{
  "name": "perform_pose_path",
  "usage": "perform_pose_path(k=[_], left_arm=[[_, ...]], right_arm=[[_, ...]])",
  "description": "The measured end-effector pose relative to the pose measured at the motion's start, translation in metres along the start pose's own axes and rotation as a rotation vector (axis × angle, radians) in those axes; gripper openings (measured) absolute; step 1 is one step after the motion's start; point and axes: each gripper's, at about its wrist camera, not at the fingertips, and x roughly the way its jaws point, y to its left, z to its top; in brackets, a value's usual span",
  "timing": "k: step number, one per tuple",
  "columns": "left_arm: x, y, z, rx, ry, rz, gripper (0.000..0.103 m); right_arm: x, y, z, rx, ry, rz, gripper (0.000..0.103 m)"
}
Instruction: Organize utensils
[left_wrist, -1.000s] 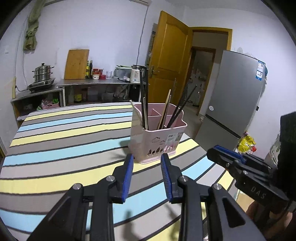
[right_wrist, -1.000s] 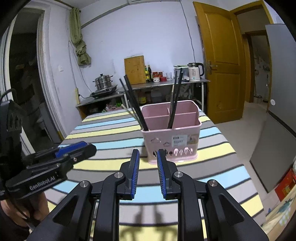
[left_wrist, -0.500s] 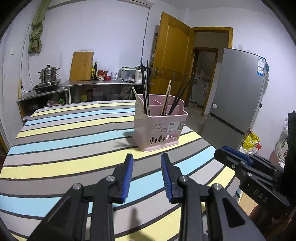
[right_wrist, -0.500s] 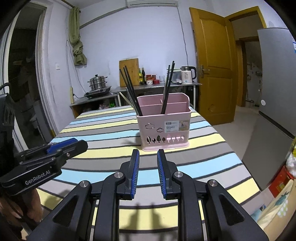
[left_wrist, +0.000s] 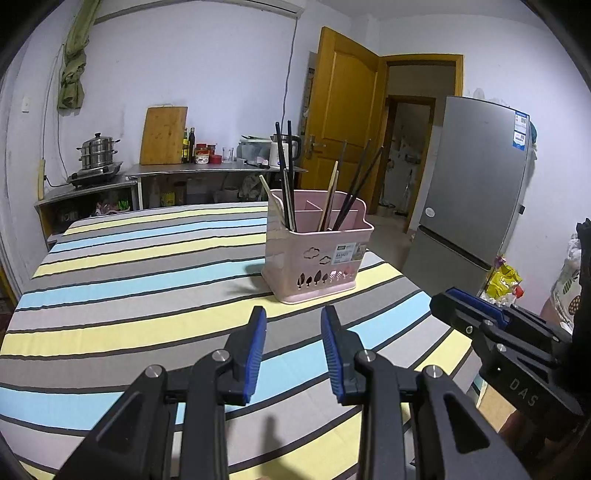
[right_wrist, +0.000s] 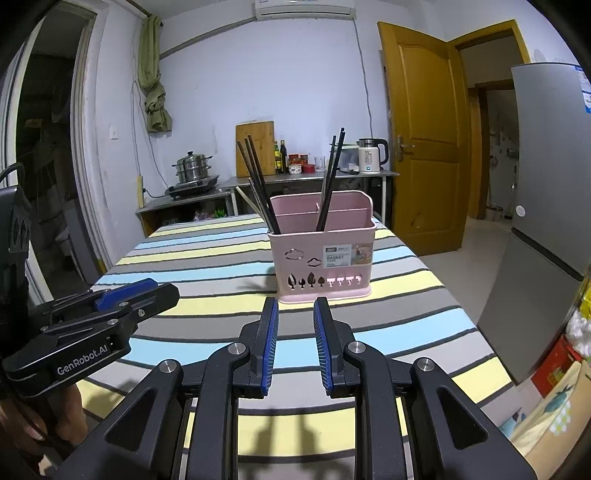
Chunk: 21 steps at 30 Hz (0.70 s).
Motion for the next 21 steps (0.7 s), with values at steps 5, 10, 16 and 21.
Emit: perform_pose_path(k=[5, 10, 16, 21], left_arm=[[-0.0007, -0.0016, -0.0007, 0.002, 0.003, -0.002, 0.032], [-0.0019, -0.0013, -0.0016, -0.002, 0.005, -0.002, 0.032], [-0.0005, -0.0012, -0.0002, 0.001, 0.008, 0.002, 0.032], [-0.0002, -0.0027, -0.0002, 0.003, 0.011, 0.004, 0.032]], right_arm=[[-0.0011, -0.0003, -0.0007, 0.002, 0.001, -0.003, 0.020], [-0.0010, 0.0002, -0.0003, -0.001, 0.002, -0.003, 0.020], [-0.0002, 0.0005, -0.0006, -0.001, 0.005, -0.003, 0.020], [-0.0002, 0.0011, -0.0011, -0.001, 0.007, -0.002, 0.020]])
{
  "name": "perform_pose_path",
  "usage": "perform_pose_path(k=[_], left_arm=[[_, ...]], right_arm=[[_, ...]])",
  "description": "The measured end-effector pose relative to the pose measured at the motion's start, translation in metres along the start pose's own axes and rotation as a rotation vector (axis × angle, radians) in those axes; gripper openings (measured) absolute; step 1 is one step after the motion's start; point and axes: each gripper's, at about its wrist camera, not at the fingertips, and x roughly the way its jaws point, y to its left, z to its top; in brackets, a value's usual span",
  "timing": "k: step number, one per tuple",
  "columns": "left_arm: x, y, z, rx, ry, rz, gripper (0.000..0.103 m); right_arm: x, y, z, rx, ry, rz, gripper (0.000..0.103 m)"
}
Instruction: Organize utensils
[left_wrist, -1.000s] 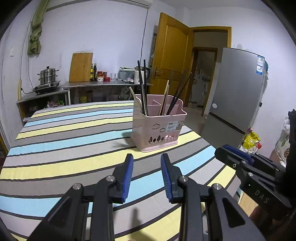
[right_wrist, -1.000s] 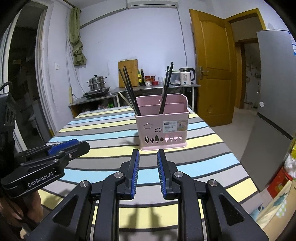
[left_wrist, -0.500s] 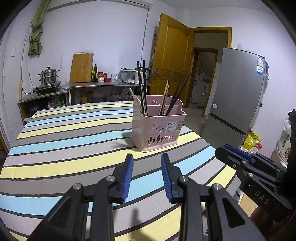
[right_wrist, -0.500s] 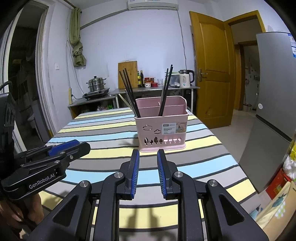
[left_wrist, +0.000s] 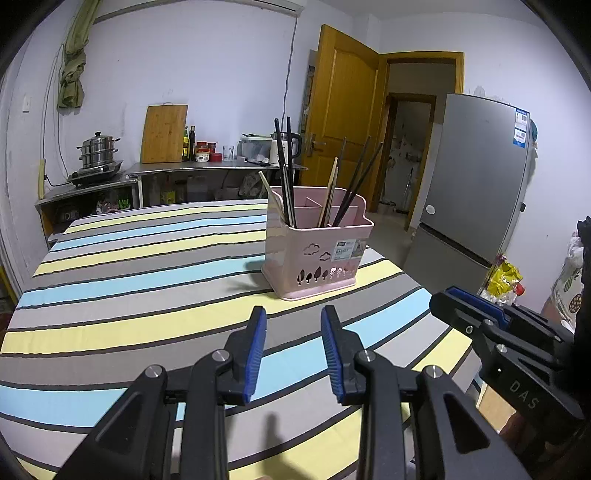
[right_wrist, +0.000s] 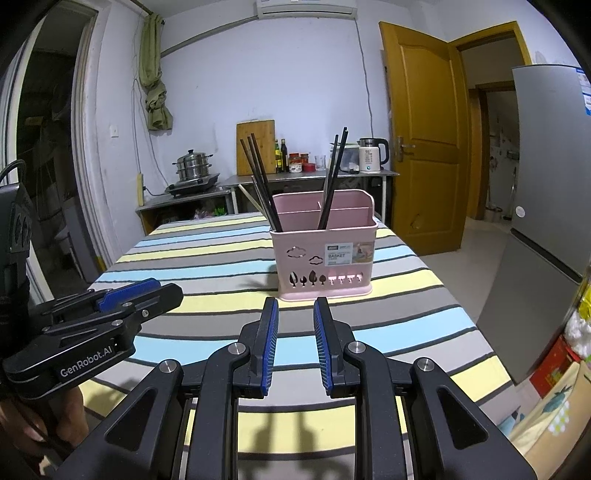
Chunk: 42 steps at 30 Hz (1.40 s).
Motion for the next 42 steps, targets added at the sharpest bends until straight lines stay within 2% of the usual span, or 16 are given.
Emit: perform_pose_path(k=[42], left_arm=[[-0.0008, -0.0058, -0.0012, 0.009, 0.003, -0.007, 0.032]], right_arm=[[-0.0018, 0.0013, -0.0029, -0.002, 0.007, -0.001, 0.020]])
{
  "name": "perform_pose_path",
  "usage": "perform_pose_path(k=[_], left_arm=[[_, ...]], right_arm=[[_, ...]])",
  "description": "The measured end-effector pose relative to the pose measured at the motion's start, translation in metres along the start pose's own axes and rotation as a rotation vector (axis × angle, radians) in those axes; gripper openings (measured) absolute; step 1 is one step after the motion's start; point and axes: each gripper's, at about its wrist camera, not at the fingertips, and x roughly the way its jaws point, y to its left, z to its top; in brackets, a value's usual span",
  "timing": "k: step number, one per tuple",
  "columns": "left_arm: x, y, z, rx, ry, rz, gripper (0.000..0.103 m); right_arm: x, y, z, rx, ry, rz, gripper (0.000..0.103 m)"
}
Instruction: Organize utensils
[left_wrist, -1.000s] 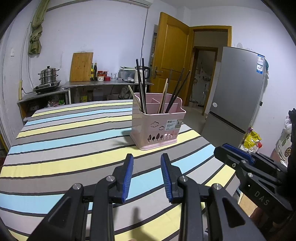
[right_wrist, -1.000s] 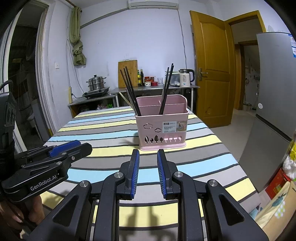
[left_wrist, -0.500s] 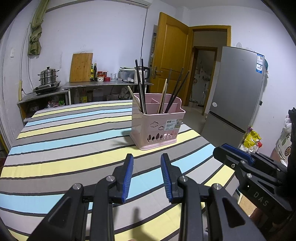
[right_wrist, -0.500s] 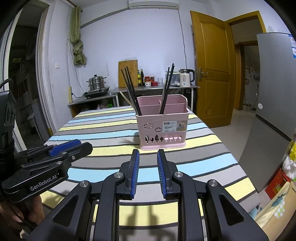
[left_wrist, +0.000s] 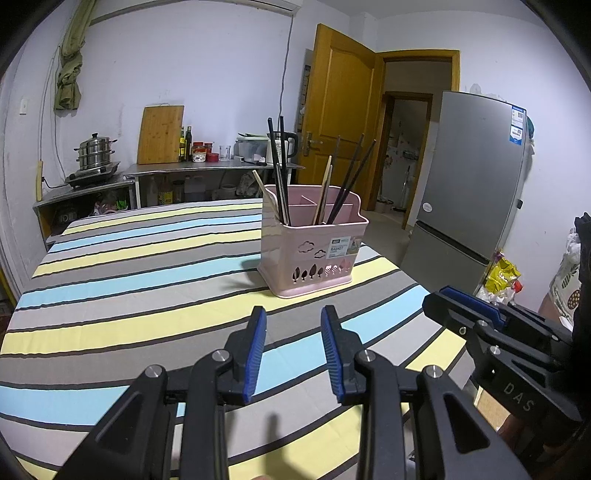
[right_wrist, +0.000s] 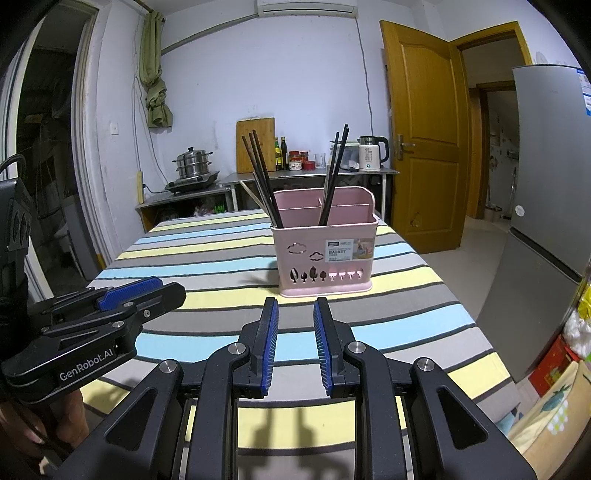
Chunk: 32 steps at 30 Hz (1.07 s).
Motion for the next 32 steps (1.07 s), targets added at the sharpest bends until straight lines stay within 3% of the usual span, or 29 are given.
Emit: perform_pose_path(k=[32], left_arm=[[0.0000, 0.0059, -0.0016, 0.007, 0.003, 0.002, 0.032]], right_arm=[[0.0011, 0.0029, -0.0004, -0.014, 0.010, -0.010, 0.020]])
